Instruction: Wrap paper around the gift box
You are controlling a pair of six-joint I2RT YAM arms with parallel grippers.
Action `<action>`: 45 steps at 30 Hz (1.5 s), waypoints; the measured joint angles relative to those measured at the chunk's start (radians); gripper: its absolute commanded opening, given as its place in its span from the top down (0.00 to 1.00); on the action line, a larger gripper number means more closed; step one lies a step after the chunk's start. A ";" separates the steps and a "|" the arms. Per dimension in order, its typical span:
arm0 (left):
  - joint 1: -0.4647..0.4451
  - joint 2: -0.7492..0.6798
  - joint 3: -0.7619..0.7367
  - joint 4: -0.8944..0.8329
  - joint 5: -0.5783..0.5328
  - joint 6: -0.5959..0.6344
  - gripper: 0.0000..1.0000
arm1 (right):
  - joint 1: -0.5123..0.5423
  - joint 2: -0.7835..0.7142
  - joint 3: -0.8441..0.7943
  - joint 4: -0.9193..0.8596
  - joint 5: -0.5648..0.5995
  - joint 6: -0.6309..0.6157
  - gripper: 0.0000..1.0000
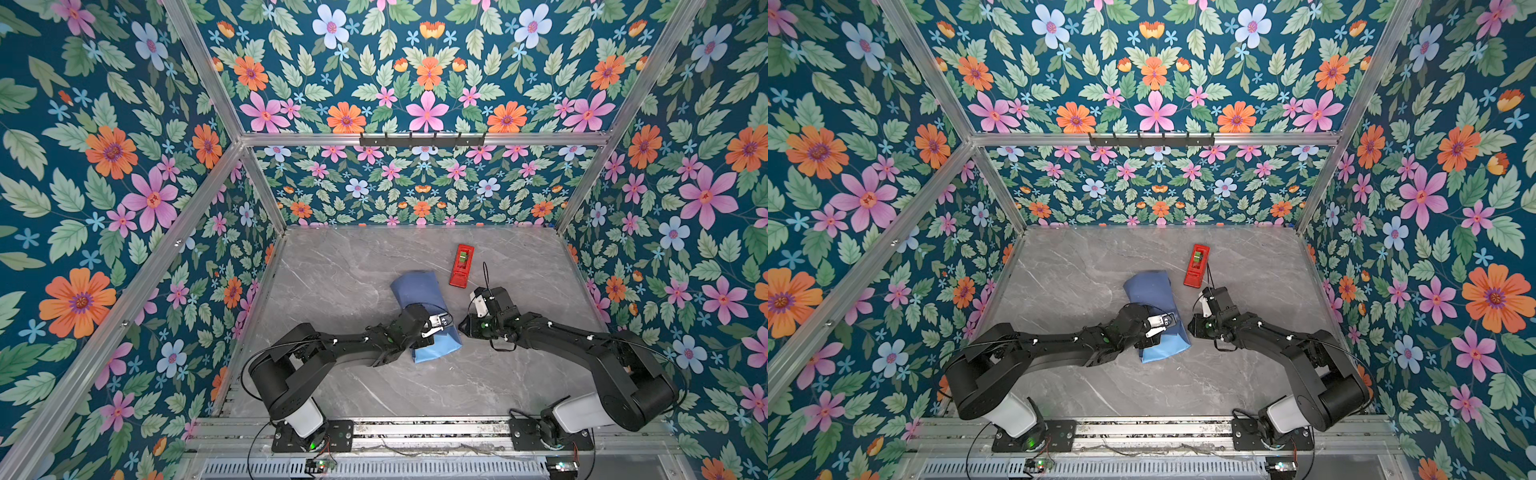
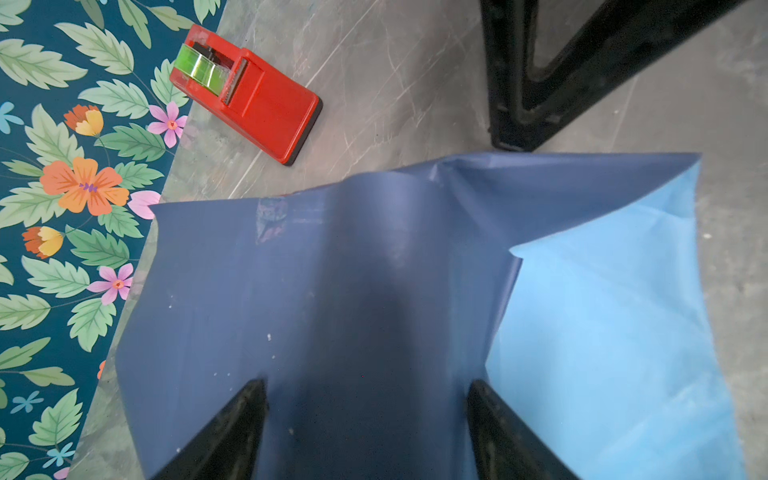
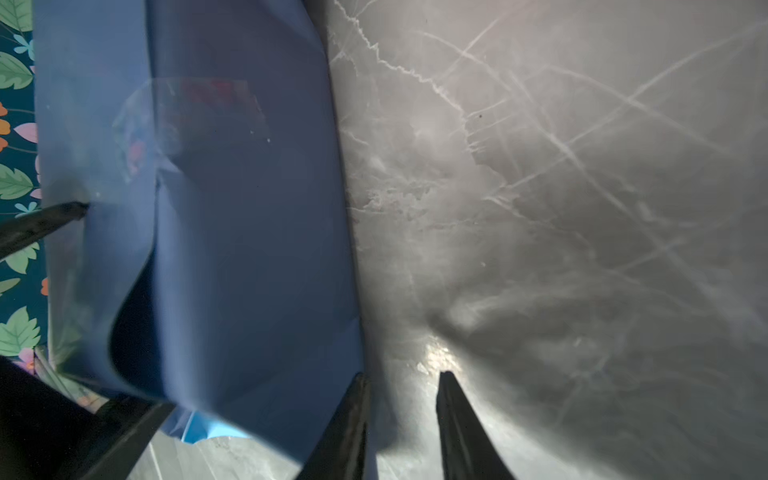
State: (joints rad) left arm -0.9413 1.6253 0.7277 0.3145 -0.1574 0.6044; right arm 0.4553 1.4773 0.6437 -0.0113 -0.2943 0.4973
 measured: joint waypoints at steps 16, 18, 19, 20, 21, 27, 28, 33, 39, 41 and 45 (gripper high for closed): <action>0.000 0.007 -0.001 0.011 0.000 0.004 0.23 | 0.049 0.010 -0.023 0.090 -0.050 0.051 0.77; 0.000 0.006 -0.002 0.013 0.000 0.004 0.23 | 0.054 0.012 -0.020 0.097 -0.050 0.055 0.78; 0.000 0.006 -0.003 0.014 0.000 0.004 0.23 | 0.057 0.014 -0.019 0.100 -0.052 0.061 0.78; 0.000 0.006 -0.003 0.014 0.000 0.004 0.23 | 0.060 0.016 -0.018 0.106 -0.052 0.061 0.78; 0.000 0.006 -0.003 0.014 0.000 0.004 0.23 | 0.063 0.019 -0.018 0.113 -0.053 0.066 0.79; 0.000 0.006 -0.003 0.014 0.000 0.006 0.23 | 0.081 0.042 -0.016 0.150 -0.065 0.099 0.81; 0.000 0.006 -0.004 0.014 0.000 0.007 0.22 | 0.083 0.046 -0.016 0.158 -0.067 0.101 0.82; 0.000 0.006 -0.005 0.018 0.000 0.007 0.23 | 0.097 0.058 -0.028 0.223 -0.068 0.136 0.85; 0.000 0.006 -0.008 0.022 0.000 0.007 0.23 | 0.131 0.076 -0.043 0.294 -0.037 0.180 0.88; 0.000 0.006 -0.009 0.023 0.000 0.007 0.23 | 0.137 0.084 -0.052 0.323 -0.027 0.192 0.89; 0.000 0.006 -0.009 0.024 0.002 0.006 0.23 | 0.143 0.099 -0.066 0.360 -0.007 0.210 0.90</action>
State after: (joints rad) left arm -0.9413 1.6310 0.7185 0.3386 -0.1555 0.6109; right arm 0.5987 1.5761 0.5774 0.3485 -0.3016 0.7074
